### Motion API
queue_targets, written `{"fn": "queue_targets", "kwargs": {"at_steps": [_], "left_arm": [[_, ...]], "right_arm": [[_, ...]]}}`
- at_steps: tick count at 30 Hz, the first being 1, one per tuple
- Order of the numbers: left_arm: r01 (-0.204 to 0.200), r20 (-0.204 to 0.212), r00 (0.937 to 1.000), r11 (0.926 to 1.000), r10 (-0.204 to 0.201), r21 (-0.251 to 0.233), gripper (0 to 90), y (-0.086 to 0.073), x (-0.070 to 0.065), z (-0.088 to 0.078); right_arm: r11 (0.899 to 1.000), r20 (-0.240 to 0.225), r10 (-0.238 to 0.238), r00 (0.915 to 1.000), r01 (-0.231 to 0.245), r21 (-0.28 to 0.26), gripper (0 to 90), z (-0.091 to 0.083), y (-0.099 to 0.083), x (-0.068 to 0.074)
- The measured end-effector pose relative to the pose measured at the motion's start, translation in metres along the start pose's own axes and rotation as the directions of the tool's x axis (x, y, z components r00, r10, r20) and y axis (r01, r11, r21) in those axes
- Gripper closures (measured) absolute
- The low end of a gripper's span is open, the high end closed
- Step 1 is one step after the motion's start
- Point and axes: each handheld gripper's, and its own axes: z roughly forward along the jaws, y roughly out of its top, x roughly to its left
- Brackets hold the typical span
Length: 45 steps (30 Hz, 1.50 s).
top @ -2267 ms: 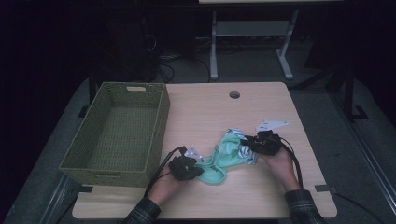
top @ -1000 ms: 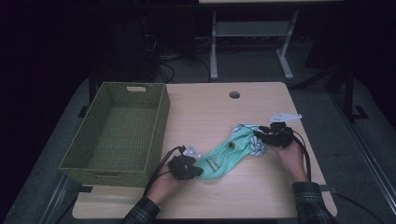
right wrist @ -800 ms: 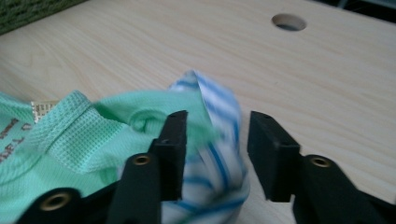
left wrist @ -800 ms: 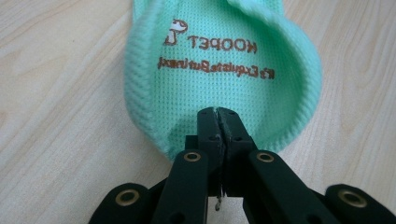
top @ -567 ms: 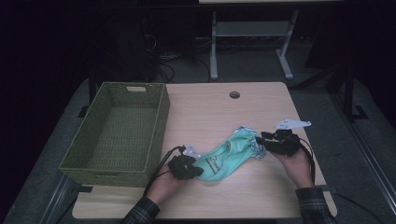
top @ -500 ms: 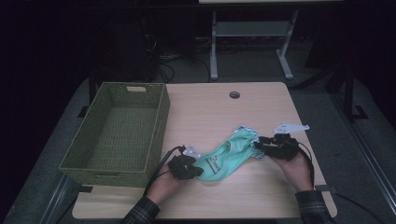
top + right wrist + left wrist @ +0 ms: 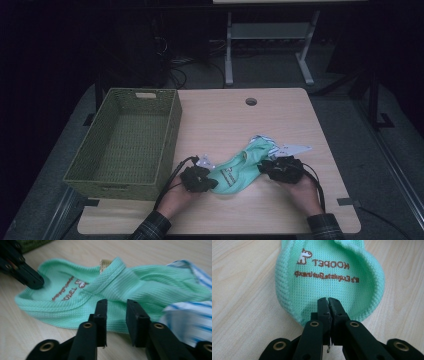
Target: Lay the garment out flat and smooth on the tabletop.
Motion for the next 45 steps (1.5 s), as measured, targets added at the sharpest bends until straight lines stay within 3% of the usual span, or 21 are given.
{"fn": "queue_targets", "kwargs": {"at_steps": [5, 10, 15, 20, 24, 26, 32, 38, 41, 42, 45], "left_arm": [[0.0, -0.004, 1.0, 1.0, 0.0, -0.001, 87.8, 0.0, 0.0, 0.0], [-0.001, -0.012, 0.9999, 1.0, 0.002, 0.007, 88.0, 0.0, -0.002, 0.0], [0.005, -0.012, 0.9999, 1.0, -0.005, 0.004, 88.0, 0.0, -0.002, 0.0], [0.012, -0.008, 0.9999, 0.9999, -0.012, -0.002, 88.0, 0.0, -0.001, 0.0], [0.011, -0.011, 0.9999, 0.9999, -0.011, -0.001, 88.0, 0.0, -0.002, 0.0], [0.006, -0.011, 0.9999, 1.0, -0.006, 0.002, 88.2, 0.0, -0.002, 0.0], [-0.011, -0.02, 0.9997, 0.9999, 0.011, 0.013, 88.5, 0.001, -0.002, -0.001], [-0.002, -0.02, 0.9998, 0.9999, 0.002, 0.013, 88.0, 0.001, -0.002, -0.001], [0.025, 0.008, 0.9997, 0.9995, -0.025, 0.019, 80.8, 0.003, -0.002, -0.001], [0.016, 0.003, 0.9999, 0.9995, -0.016, 0.026, 79.4, 0.005, -0.002, -0.003], [0.015, 0.008, 0.9999, 0.9998, -0.015, -0.015, 77.8, 0.014, 0.0, -0.011]], "right_arm": [[0.996, 0.017, -0.024, 0.9996, 0.022, 0.085, 85.8, 0.011, -0.003, 0.002], [0.99, 0.012, -0.027, 0.9996, 0.026, 0.135, 89.0, 0.008, -0.012, 0.001], [0.991, 0.01, -0.015, 0.9998, 0.014, 0.133, 89.6, 0.002, -0.018, 0.001], [0.999, -0.002, -0.02, 0.9998, 0.02, 0.037, 89.9, -0.003, -0.007, 0.005], [0.996, -0.004, -0.041, 0.9991, 0.042, 0.076, 90.0, 0.014, -0.002, 0.009], [0.991, -0.002, -0.05, 0.9988, 0.05, 0.122, 90.0, 0.02, -0.004, 0.01], [0.991, -0.014, -0.051, 0.9986, 0.052, 0.125, 90.0, 0.008, -0.014, 0.011], [0.99, -0.027, -0.048, 0.9985, 0.051, 0.132, 90.0, -0.005, -0.026, 0.014], [0.99, -0.03, -0.056, 0.998, 0.059, 0.13, 90.0, -0.006, -0.027, 0.015], [0.989, -0.033, -0.053, 0.9981, 0.057, 0.134, 90.0, -0.006, -0.027, 0.015], [0.99, -0.041, -0.048, 0.998, 0.053, 0.129, 90.0, -0.005, -0.027, 0.014]]}}
